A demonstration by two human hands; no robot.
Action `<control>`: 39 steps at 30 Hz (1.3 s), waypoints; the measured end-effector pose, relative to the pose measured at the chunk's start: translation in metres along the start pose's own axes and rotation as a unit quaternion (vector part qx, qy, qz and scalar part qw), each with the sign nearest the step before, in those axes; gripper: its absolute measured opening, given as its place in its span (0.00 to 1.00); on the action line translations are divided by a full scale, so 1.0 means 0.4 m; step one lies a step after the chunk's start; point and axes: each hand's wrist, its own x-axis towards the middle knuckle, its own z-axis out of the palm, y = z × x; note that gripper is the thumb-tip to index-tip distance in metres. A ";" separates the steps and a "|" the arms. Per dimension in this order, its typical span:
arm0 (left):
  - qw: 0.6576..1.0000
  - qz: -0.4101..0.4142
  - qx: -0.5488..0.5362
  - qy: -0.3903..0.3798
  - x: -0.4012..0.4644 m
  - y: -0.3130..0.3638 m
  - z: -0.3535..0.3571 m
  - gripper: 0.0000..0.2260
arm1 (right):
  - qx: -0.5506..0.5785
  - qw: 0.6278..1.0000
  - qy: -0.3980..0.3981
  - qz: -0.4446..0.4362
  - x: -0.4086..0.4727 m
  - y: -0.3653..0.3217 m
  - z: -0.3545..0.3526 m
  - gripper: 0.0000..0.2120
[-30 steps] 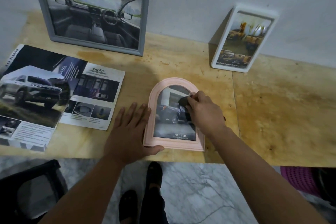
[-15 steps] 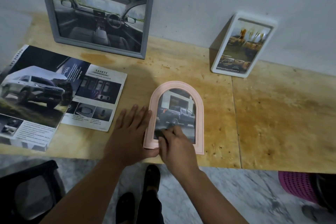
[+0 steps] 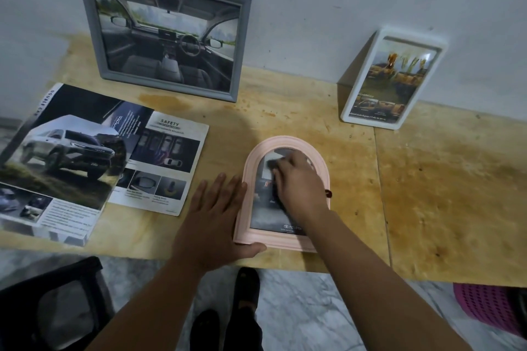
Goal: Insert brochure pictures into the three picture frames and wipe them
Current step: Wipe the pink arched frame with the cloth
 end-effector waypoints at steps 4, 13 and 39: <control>1.000 0.002 -0.009 0.005 0.000 -0.003 0.000 0.53 | 0.040 0.984 -0.098 -0.141 -0.071 -0.009 -0.027 0.12; 1.000 -0.005 -0.015 -0.011 0.001 -0.002 -0.006 0.55 | -0.023 1.000 0.014 0.009 0.083 0.043 -0.063 0.14; 0.999 -0.008 -0.010 -0.036 0.008 -0.003 0.000 0.55 | 0.102 0.975 0.091 0.175 -0.273 0.300 -0.186 0.22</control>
